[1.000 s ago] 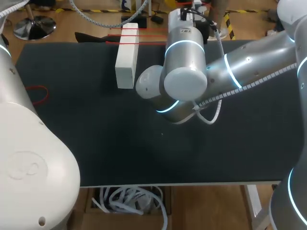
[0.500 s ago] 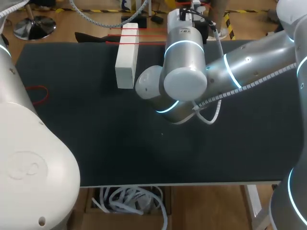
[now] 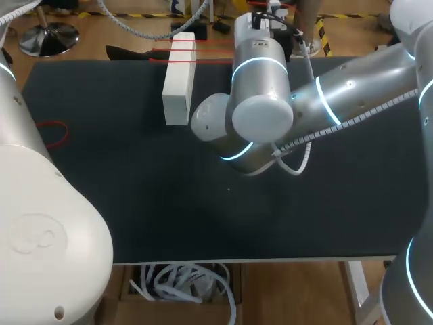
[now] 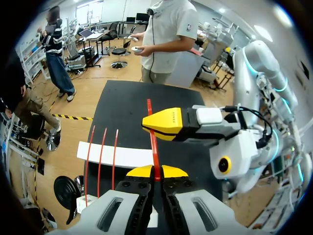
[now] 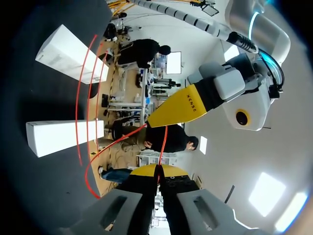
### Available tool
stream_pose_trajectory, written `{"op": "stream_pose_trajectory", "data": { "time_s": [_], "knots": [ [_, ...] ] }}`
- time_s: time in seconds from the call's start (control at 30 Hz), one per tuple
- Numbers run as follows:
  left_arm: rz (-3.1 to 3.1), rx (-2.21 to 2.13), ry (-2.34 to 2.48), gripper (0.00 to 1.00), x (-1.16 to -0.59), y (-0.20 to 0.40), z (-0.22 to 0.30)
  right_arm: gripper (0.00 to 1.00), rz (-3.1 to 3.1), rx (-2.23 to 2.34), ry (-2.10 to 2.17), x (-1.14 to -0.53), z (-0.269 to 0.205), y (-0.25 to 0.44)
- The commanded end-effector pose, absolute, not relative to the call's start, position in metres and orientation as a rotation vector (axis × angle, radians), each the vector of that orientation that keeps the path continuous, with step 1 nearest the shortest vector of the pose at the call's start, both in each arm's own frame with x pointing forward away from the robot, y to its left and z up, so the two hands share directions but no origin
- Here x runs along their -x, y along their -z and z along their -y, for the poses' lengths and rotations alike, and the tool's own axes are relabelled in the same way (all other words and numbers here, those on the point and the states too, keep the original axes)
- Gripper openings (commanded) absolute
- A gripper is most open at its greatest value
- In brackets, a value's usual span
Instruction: Grab the tape and strap the tape.
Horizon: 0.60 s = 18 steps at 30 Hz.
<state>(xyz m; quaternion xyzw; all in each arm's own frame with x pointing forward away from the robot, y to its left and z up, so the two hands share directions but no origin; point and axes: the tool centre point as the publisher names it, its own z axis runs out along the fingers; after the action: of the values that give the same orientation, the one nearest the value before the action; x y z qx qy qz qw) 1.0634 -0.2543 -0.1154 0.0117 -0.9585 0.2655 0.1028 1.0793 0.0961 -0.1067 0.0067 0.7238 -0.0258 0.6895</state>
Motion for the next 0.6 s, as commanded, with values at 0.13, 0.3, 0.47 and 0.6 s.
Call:
{"op": "stream_pose_trajectory", "data": {
  "time_s": [0.13,0.3,0.47,0.6],
  "knots": [
    [2.829,-0.035,-0.778,0.00,-1.0635,0.1141,0.2544,0.00,-1.630,-0.004,0.050,-1.0779,-0.0960,0.1026],
    [2.829,-0.035,-0.778,0.00,-1.0635,0.1141,0.2544,0.00,-1.631,0.007,0.040,-1.0790,-0.0988,0.1018],
    [2.829,-0.035,-0.778,0.00,-1.0635,0.1141,0.2544,0.00,-1.633,0.024,0.024,-1.0789,-0.1037,0.1004],
    [2.829,-0.035,-0.778,0.00,-1.0635,0.1141,0.2544,0.00,-1.633,0.035,0.017,-1.0784,-0.1054,0.1002]
  ]
}}
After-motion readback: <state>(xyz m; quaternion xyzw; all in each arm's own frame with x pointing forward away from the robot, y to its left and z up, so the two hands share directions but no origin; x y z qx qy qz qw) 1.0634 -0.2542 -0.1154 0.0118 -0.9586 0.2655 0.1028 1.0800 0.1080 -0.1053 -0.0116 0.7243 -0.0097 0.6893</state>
